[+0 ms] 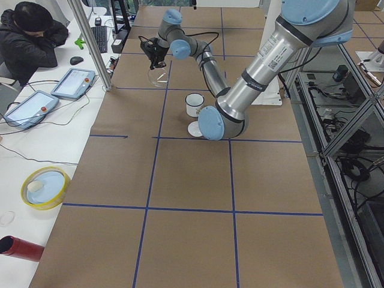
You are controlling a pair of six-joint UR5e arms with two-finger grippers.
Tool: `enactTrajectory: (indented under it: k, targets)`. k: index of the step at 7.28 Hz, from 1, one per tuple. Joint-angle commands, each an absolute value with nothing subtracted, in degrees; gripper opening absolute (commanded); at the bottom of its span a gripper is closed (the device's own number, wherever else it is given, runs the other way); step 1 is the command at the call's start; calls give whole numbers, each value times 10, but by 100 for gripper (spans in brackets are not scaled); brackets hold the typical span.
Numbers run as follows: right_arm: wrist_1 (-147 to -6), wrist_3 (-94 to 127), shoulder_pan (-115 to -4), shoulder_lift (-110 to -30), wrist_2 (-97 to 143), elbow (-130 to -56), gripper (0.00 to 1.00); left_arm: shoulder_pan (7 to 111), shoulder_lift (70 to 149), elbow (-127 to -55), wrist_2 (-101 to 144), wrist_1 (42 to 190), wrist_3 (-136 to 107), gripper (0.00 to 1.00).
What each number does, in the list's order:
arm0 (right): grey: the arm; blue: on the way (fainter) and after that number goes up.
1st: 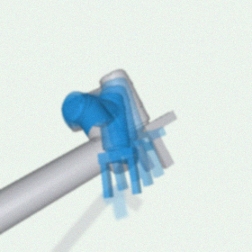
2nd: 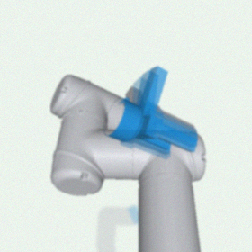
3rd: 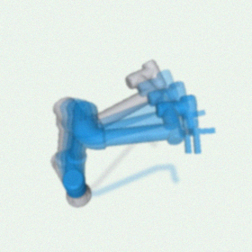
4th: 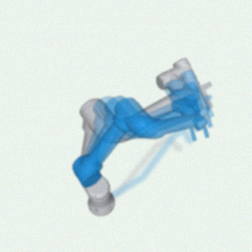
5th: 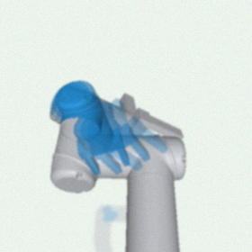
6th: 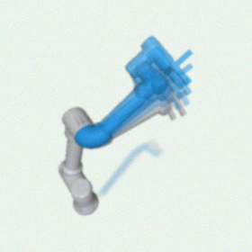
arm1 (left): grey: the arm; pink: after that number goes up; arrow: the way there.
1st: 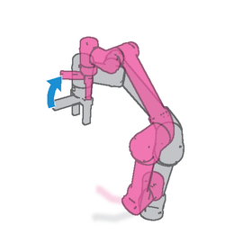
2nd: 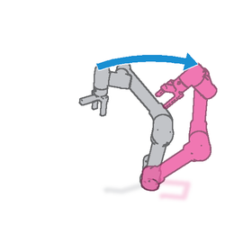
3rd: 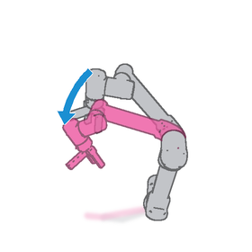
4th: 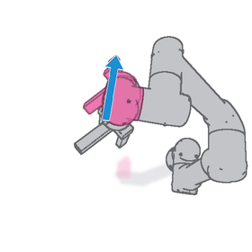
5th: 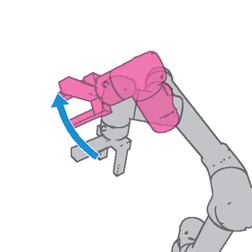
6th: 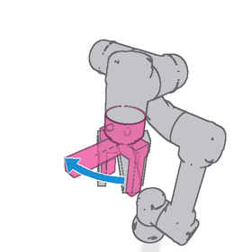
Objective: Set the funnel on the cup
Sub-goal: 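Carry the funnel over the open mug with the left gripper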
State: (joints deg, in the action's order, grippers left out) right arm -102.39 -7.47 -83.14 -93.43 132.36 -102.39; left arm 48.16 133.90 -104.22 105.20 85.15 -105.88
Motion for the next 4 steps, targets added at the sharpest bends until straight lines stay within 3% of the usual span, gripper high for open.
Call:
enactTrajectory:
  k: [1, 4]
  targets:
    - [-1024, -75, -831, -934, 1324, -1024, 100, 444, 1401, -1085, 1095, 599, -970, 0]
    - [-1024, -75, -831, -934, 1324, -1024, 100, 363, 1398, -1039, 1093, 555, -905, 0]
